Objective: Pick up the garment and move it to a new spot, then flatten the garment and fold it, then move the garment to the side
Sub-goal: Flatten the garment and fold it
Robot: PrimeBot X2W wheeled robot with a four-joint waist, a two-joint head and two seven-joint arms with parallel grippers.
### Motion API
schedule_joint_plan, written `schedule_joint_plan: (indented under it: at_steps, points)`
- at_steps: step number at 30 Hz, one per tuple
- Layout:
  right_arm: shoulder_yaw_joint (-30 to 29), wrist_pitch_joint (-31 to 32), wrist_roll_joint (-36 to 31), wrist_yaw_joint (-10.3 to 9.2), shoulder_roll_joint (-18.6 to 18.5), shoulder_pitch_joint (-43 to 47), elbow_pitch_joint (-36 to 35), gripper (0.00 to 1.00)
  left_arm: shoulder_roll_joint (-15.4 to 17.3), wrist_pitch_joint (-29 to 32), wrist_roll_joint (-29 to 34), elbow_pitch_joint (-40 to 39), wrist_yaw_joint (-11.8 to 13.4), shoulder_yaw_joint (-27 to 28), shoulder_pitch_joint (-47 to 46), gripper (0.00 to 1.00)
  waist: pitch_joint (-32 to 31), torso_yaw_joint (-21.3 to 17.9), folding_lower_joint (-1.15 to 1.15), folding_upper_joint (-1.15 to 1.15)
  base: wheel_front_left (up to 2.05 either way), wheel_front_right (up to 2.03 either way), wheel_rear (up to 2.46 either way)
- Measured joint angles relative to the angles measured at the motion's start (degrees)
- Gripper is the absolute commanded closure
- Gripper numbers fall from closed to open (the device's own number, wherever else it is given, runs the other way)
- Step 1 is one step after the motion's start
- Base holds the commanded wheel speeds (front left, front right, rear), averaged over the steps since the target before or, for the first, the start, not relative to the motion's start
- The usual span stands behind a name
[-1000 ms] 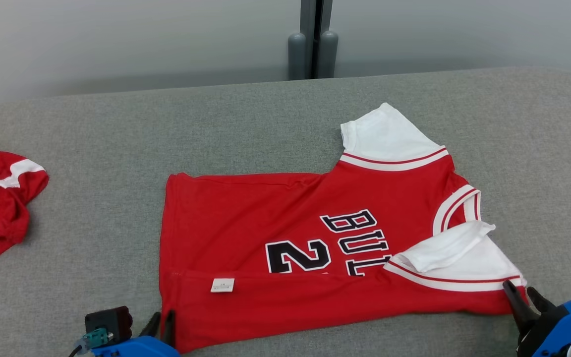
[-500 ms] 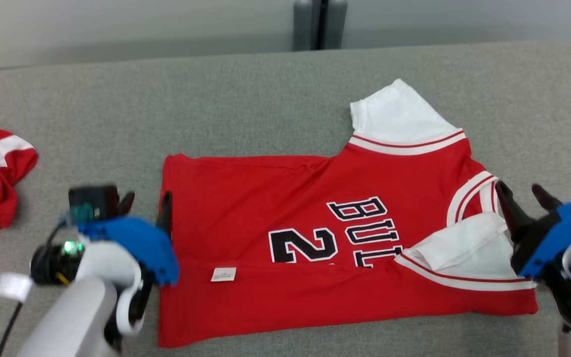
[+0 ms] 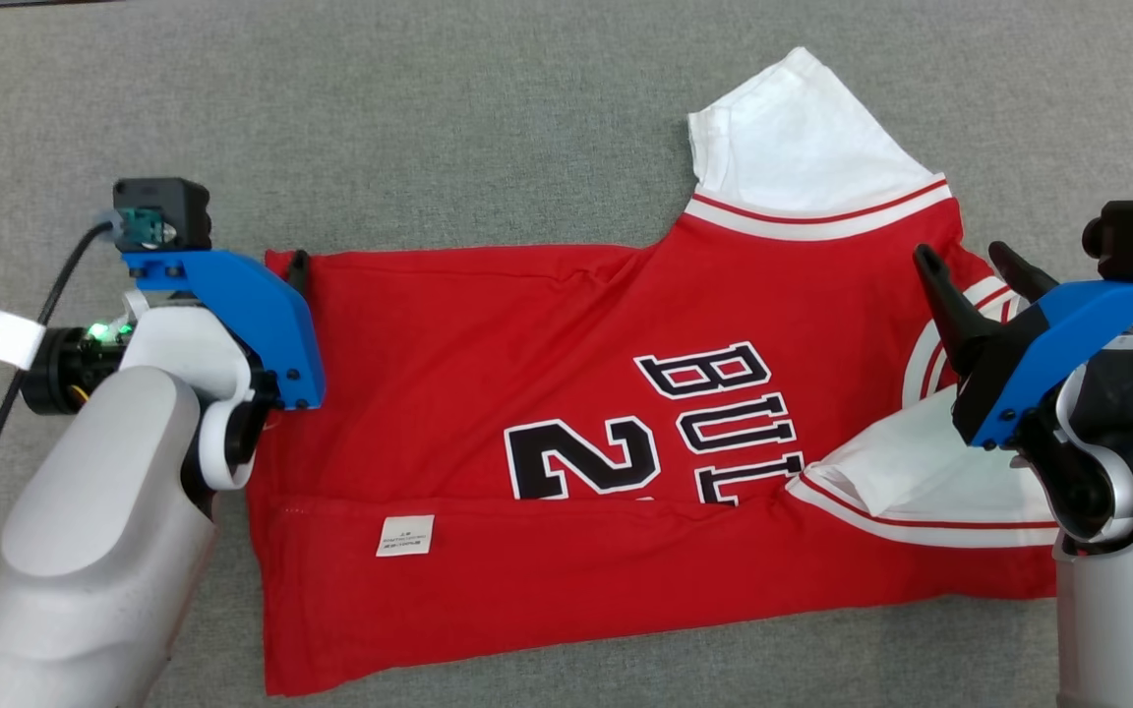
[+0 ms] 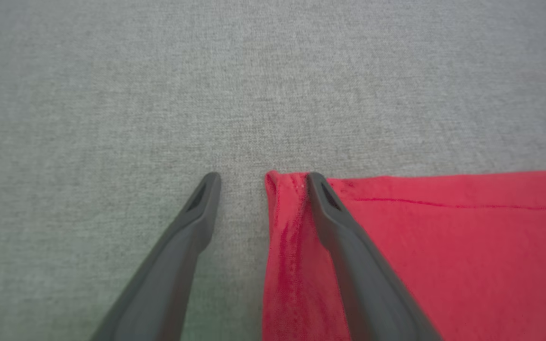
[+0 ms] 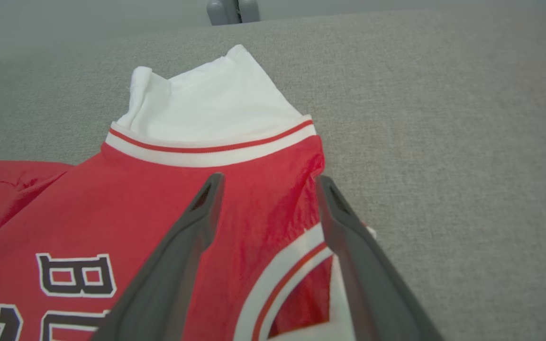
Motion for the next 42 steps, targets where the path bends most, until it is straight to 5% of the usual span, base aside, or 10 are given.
schedule_joint_plan:
  at_steps: [1,2,3,14,28,29,30,42]
  points:
    - [0.0,0.0,0.0,0.00,0.0,0.0,0.0,0.00,0.0,0.0,0.0,0.0,0.0,0.0,0.0,0.44,0.0,0.0,0.00,0.00,0.00,0.00,0.00]
    - [0.0,-0.2,-0.1,0.00,0.0,-0.2,0.3,0.00,0.1,1.1,-0.5,0.2,-0.5,-0.1,-0.7,0.63,0.5,-0.1,0.00,0.00,0.00,0.00,0.00]
    - [0.0,0.1,-0.1,0.00,0.0,-0.5,0.4,0.00,0.1,1.3,-0.9,0.0,-0.8,-0.1,-0.9,1.00,0.8,-0.1,0.00,0.00,0.00,0.00,0.00]
    - [-0.5,8.1,-2.1,0.00,-4.4,-19.1,12.4,0.00,-2.3,-0.1,-0.9,-5.8,-1.2,-1.4,-1.7,1.00,4.6,3.4,0.00,0.00,0.00,0.00,0.00]
    - [0.4,4.4,-7.0,-0.01,-12.2,-34.0,32.6,0.00,-7.2,-7.5,-0.3,-12.0,-3.3,-3.9,-1.3,1.00,10.0,12.8,0.00,0.00,0.00,0.00,0.00]
    - [1.1,4.3,-7.1,-0.07,-12.3,-34.5,32.9,0.85,-7.3,-8.0,-0.4,-12.1,-3.3,-3.8,-1.3,1.00,10.2,13.0,-0.01,0.00,0.00,0.00,0.00]
    - [1.5,4.1,-6.9,-0.07,-12.3,-35.1,33.3,1.00,-7.5,-8.4,-0.3,-12.0,-3.3,-3.8,-1.3,1.00,10.4,13.1,-0.01,0.00,0.00,0.00,0.00]
    - [4.0,-6.1,-0.5,0.01,-13.4,-33.7,32.8,1.00,-5.7,-18.9,0.1,-9.4,-4.6,-1.1,0.3,1.00,6.8,9.6,-0.01,0.00,0.00,0.00,0.00]
